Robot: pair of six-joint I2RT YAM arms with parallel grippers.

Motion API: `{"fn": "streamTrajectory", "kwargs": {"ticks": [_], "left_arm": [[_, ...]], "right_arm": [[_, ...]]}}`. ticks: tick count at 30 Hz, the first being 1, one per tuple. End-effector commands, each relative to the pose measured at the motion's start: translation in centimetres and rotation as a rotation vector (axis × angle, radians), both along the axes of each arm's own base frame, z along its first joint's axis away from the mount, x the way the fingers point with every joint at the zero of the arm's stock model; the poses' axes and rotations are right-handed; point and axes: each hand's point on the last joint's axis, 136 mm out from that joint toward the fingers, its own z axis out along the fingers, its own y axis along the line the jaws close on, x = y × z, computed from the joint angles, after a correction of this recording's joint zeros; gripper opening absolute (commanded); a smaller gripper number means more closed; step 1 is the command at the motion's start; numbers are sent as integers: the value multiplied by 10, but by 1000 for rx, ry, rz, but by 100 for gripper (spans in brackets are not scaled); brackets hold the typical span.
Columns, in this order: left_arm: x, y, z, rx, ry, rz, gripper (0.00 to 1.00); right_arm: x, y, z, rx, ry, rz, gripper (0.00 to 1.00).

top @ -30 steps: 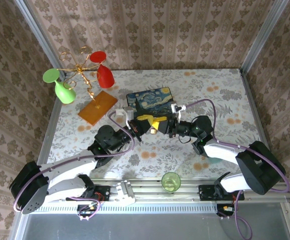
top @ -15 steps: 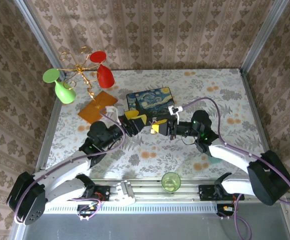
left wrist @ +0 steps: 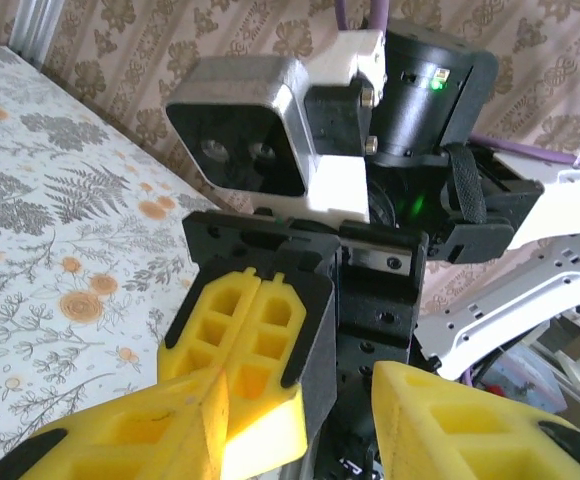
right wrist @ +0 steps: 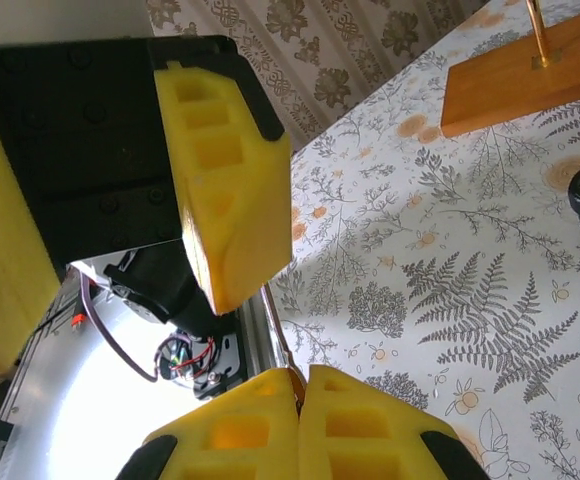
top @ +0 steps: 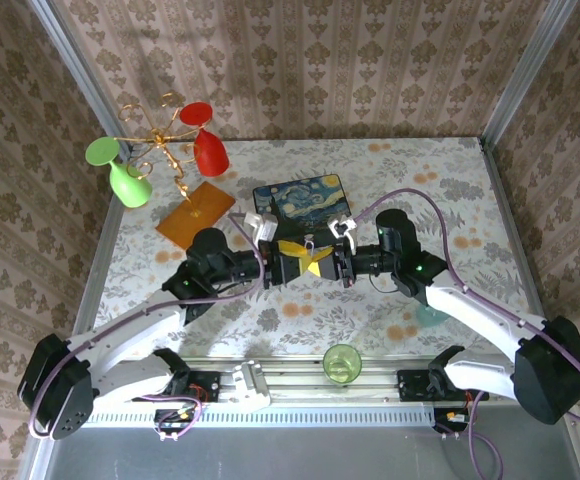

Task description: Unlock the padlock with the key

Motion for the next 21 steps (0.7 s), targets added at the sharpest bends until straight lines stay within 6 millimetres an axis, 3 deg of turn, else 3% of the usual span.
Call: {"fn": "streamTrajectory", "kwargs": {"ticks": [1,8,14,21], "left_arm": [[-3,5,-6,41,-26,9,43],[11,20,-7,72,-25,118,68],[1,10,-6,61,-9,31,43],[-2,0,-13,74,2,3,35]], "right_arm": [[-6,1,9,49,-8,45,0],[-10,-3,11,64,-8,71,0],[-7,0,18,81,-15,73,1],[-7,0,14,92,-7,70,1]]}}
